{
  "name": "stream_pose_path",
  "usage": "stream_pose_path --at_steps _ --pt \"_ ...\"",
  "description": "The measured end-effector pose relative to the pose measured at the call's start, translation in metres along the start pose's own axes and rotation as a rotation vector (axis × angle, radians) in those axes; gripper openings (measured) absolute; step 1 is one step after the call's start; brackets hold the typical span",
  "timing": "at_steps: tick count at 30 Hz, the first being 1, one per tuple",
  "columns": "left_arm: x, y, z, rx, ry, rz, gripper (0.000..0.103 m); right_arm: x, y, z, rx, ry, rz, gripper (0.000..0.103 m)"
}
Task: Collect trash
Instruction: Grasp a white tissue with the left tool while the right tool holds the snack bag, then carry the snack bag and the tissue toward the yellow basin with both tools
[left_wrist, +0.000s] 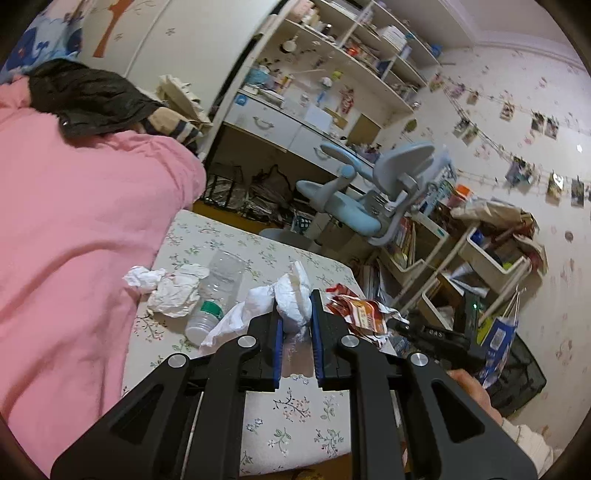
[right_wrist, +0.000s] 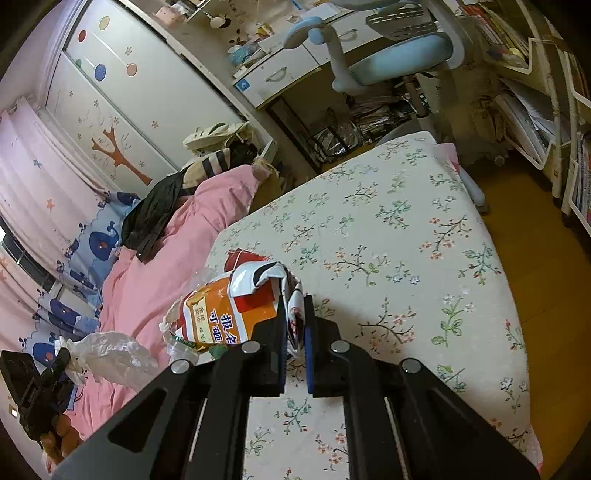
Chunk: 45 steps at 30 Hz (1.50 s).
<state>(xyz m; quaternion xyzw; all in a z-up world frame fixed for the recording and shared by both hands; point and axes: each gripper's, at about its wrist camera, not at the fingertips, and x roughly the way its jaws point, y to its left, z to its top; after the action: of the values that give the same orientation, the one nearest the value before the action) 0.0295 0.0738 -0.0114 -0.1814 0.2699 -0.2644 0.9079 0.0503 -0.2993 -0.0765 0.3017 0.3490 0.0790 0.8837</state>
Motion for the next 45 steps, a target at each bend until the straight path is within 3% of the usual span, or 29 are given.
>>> stream_pose_path --at_steps 30,36,45 --pt "-0.010 -0.028 0.005 0.087 0.009 -0.109 0.013 -0.019 0.032 -0.003 -0.089 -0.023 0.110 0.008" --pt "-0.013 -0.027 0.001 0.056 0.005 -0.117 0.013 -0.025 0.030 -0.004 -0.086 -0.023 0.102 0.008" --pt "-0.037 -0.025 -0.034 -0.030 0.035 -0.108 0.013 -0.032 0.032 -0.011 -0.088 -0.022 0.089 0.008"
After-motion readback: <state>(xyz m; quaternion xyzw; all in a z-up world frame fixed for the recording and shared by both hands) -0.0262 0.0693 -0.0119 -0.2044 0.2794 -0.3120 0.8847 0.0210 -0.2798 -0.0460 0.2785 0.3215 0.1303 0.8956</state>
